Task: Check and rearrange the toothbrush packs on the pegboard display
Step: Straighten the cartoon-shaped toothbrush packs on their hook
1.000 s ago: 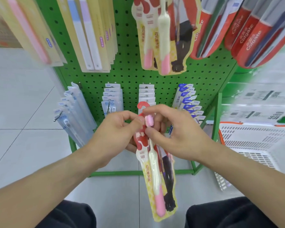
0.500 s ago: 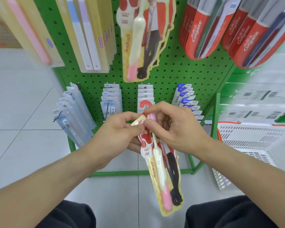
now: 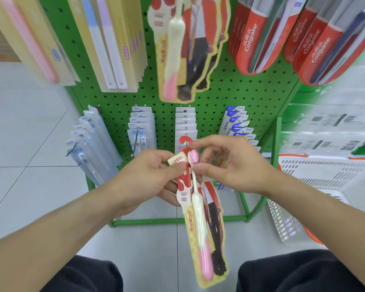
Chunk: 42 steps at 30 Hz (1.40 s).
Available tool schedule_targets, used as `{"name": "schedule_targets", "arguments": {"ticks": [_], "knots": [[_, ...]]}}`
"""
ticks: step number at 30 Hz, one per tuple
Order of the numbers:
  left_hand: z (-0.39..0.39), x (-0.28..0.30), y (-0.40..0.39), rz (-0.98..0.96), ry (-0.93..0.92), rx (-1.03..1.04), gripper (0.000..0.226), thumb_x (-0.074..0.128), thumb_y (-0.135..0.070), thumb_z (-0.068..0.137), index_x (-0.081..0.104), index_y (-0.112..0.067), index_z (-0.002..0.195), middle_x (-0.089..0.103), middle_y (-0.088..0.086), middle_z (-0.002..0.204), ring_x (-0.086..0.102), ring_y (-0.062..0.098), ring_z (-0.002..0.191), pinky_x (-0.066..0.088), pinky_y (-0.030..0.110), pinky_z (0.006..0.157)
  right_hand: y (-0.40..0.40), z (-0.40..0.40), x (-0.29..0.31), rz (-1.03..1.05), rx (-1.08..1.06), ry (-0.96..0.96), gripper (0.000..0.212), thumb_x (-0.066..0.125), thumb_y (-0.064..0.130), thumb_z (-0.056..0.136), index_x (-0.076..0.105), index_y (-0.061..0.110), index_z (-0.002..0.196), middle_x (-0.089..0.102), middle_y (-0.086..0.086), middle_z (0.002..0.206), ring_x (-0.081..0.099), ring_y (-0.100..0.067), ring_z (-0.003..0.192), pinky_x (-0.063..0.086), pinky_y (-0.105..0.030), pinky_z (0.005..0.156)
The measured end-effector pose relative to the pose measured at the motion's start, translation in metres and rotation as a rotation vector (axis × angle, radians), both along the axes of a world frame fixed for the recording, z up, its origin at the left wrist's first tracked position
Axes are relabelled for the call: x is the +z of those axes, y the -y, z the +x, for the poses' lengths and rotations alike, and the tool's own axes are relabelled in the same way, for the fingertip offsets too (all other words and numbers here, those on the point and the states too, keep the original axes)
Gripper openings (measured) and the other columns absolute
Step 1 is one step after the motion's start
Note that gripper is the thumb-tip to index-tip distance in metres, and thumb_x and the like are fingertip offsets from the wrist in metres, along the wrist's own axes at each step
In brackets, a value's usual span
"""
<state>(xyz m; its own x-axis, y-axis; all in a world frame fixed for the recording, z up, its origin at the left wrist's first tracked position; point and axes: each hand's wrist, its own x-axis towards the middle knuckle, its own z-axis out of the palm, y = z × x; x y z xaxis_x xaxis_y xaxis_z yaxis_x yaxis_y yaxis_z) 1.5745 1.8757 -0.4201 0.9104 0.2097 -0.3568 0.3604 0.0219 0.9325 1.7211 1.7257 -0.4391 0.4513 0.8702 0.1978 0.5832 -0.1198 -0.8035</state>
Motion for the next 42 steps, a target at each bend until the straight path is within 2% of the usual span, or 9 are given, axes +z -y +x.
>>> {"name": "schedule_targets", "arguments": {"ticks": [6, 10, 17, 22, 25, 29, 32, 37, 42], "knots": [[-0.002, 0.002, 0.003, 0.064, -0.001, -0.016, 0.019, 0.055, -0.016, 0.101, 0.062, 0.000, 0.107, 0.077, 0.016, 0.085, 0.076, 0.031, 0.076, 0.061, 0.028, 0.056, -0.003, -0.008, -0.002, 0.035, -0.028, 0.060, 0.032, 0.079, 0.022, 0.085, 0.068, 0.017, 0.113, 0.067, 0.002, 0.075, 0.065, -0.016, 0.065, 0.046, -0.018, 0.060], [-0.002, 0.000, 0.004, 0.078, 0.015, 0.020, 0.017, 0.056, -0.014, 0.100, 0.063, 0.000, 0.105, 0.077, 0.017, 0.084, 0.076, 0.033, 0.075, 0.059, 0.028, 0.055, -0.007, -0.013, -0.001, -0.018, -0.089, 0.136, 0.020, 0.077, 0.018, 0.086, 0.070, 0.017, 0.104, 0.066, 0.005, 0.071, 0.062, -0.010, 0.062, 0.042, -0.011, 0.056], [0.000, 0.001, -0.003, 0.128, 0.109, 0.147, 0.015, 0.056, -0.011, 0.100, 0.068, -0.003, 0.096, 0.075, 0.019, 0.078, 0.072, 0.027, 0.062, 0.056, 0.027, 0.052, -0.009, -0.020, 0.005, 0.027, -0.193, 0.026, 0.031, 0.082, 0.035, 0.081, 0.059, 0.021, 0.096, 0.069, 0.005, 0.067, 0.058, -0.007, 0.056, 0.046, -0.020, 0.058], [0.001, 0.005, -0.013, 0.109, 0.188, 0.302, 0.018, 0.056, -0.010, 0.099, 0.067, 0.003, 0.098, 0.072, 0.024, 0.082, 0.067, 0.024, 0.061, 0.055, 0.024, 0.049, -0.005, -0.016, 0.005, -0.111, -0.241, -0.037, 0.055, 0.084, 0.047, 0.074, 0.047, 0.024, 0.106, 0.064, 0.007, 0.090, 0.061, -0.011, 0.073, 0.050, -0.027, 0.067], [-0.001, 0.004, -0.014, 0.103, 0.223, 0.341, 0.018, 0.055, -0.012, 0.100, 0.068, 0.000, 0.106, 0.071, 0.027, 0.086, 0.065, 0.025, 0.064, 0.054, 0.023, 0.050, -0.002, -0.014, 0.006, -0.156, -0.022, -0.301, 0.041, 0.085, 0.033, 0.078, 0.055, 0.025, 0.104, 0.075, 0.004, 0.090, 0.067, -0.009, 0.074, 0.052, -0.027, 0.067], [-0.001, 0.002, -0.015, 0.115, 0.185, 0.334, 0.017, 0.056, -0.014, 0.100, 0.065, -0.003, 0.109, 0.073, 0.028, 0.092, 0.068, 0.028, 0.068, 0.058, 0.026, 0.054, 0.001, -0.019, 0.005, -0.211, 0.111, -0.333, 0.024, 0.084, 0.012, 0.081, 0.067, 0.013, 0.098, 0.075, 0.002, 0.087, 0.066, -0.006, 0.076, 0.052, -0.022, 0.072], [-0.002, 0.002, -0.012, 0.079, 0.097, 0.275, 0.012, 0.057, -0.010, 0.099, 0.063, -0.005, 0.108, 0.074, 0.025, 0.095, 0.073, 0.038, 0.079, 0.064, 0.035, 0.066, 0.001, -0.022, 0.001, -0.217, 0.059, -0.413, 0.019, 0.084, 0.019, 0.082, 0.070, 0.011, 0.092, 0.076, -0.010, 0.090, 0.066, -0.012, 0.077, 0.056, -0.037, 0.079], [-0.005, -0.001, -0.006, 0.066, 0.103, 0.248, 0.014, 0.056, -0.002, 0.098, 0.059, -0.003, 0.112, 0.076, 0.021, 0.085, 0.074, 0.029, 0.070, 0.063, 0.031, 0.063, -0.002, -0.028, -0.005, -0.212, -0.050, -0.436, 0.019, 0.080, 0.037, 0.084, 0.072, 0.033, 0.067, 0.072, 0.009, 0.069, 0.063, -0.004, 0.063, 0.047, -0.019, 0.064], [-0.007, -0.001, -0.010, 0.041, 0.001, 0.225, 0.020, 0.060, -0.013, 0.098, 0.058, -0.004, 0.116, 0.075, 0.023, 0.092, 0.074, 0.032, 0.072, 0.063, 0.034, 0.065, -0.006, -0.035, -0.009, -0.119, -0.036, -0.480, 0.023, 0.074, 0.028, 0.092, 0.068, 0.006, 0.090, 0.070, -0.008, 0.072, 0.060, -0.013, 0.063, 0.048, -0.026, 0.062]]}}
